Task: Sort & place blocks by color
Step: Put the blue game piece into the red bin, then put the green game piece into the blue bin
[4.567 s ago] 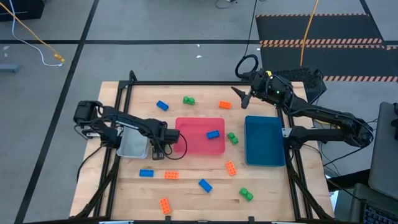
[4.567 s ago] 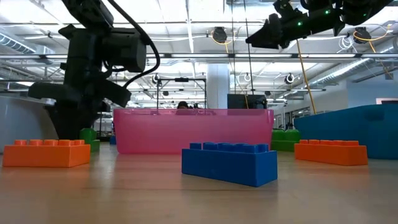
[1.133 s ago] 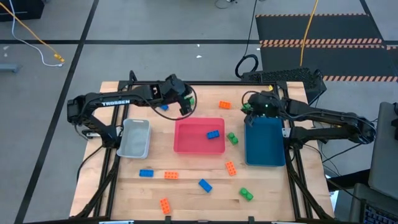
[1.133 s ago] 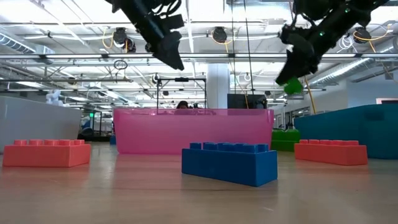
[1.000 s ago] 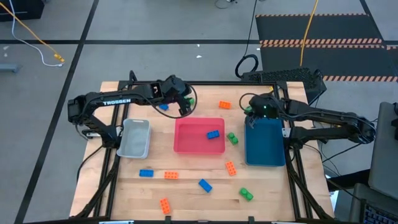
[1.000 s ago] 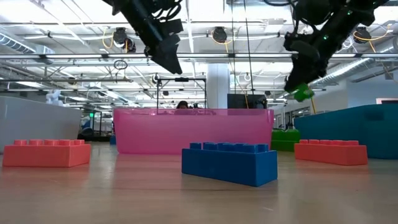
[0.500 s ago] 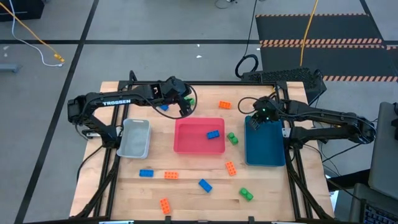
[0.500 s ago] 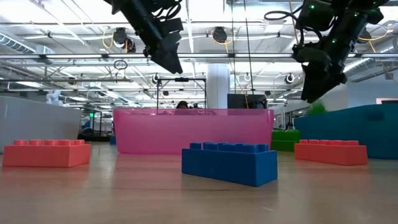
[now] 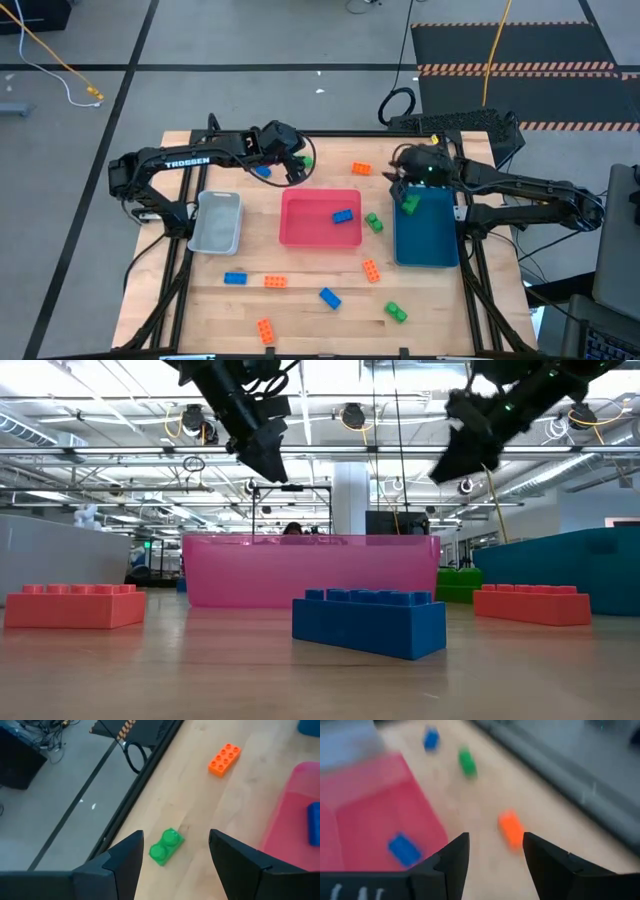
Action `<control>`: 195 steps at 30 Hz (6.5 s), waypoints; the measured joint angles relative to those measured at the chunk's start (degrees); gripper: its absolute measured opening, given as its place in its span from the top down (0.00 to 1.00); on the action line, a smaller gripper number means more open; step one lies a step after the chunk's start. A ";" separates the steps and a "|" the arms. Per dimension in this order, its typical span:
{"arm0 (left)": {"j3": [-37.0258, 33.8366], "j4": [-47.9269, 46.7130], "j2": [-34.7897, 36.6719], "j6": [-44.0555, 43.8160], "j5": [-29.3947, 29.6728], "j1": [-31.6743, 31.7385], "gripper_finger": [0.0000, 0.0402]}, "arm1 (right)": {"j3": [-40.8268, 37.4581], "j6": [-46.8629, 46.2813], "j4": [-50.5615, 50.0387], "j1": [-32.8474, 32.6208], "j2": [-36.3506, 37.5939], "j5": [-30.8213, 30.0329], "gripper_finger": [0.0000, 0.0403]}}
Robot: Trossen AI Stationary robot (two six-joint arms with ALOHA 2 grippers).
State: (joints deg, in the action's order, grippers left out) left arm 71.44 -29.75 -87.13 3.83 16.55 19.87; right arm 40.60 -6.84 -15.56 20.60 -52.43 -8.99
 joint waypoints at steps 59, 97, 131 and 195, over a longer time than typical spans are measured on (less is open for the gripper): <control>-0.02 -28.22 -13.66 41.55 -1.50 11.56 0.43 | 0.00 21.49 36.66 11.30 -16.23 21.18 0.55; 4.04 -36.49 -24.68 29.41 5.18 10.98 0.80 | 0.00 22.49 35.83 11.30 -16.23 21.09 0.55; 20.92 -23.80 -21.79 1.96 -9.56 -11.62 0.69 | 0.02 19.60 33.58 15.70 -16.23 21.08 0.55; 20.85 -20.02 -32.40 25.98 -18.14 15.48 0.43 | 0.00 22.59 32.24 15.70 -16.27 21.18 0.55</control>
State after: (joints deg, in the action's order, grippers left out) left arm 92.29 -49.77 -119.53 29.81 -1.59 35.35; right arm 40.60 15.75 16.68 36.29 -68.71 12.19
